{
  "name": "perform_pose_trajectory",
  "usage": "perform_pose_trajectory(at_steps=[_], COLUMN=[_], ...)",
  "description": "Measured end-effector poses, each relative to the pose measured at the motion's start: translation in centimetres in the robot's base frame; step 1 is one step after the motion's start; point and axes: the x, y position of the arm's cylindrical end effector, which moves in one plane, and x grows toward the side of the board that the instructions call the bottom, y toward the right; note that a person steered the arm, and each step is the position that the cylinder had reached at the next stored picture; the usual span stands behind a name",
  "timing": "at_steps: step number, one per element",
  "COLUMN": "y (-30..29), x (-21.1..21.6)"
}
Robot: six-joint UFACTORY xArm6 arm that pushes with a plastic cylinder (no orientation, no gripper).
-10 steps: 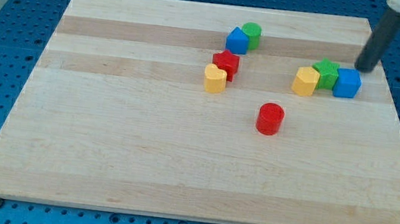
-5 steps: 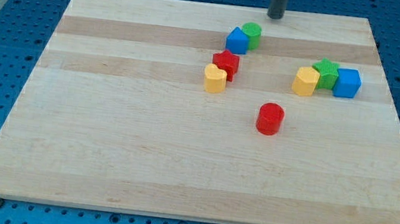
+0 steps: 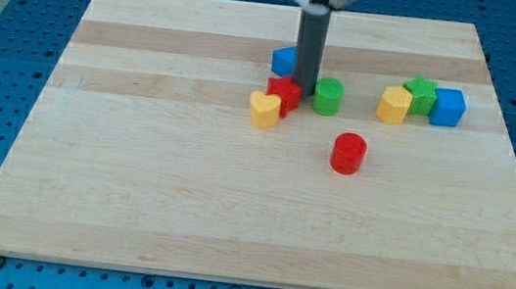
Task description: Place the arm towards the top of the blue triangle
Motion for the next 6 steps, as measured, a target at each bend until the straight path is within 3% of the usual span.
perform_pose_trajectory(at_steps=[1,2,5,6], y=[-1.1,-1.3,-3.2,-6.8], x=[4.4,4.8,-4.2,-4.2])
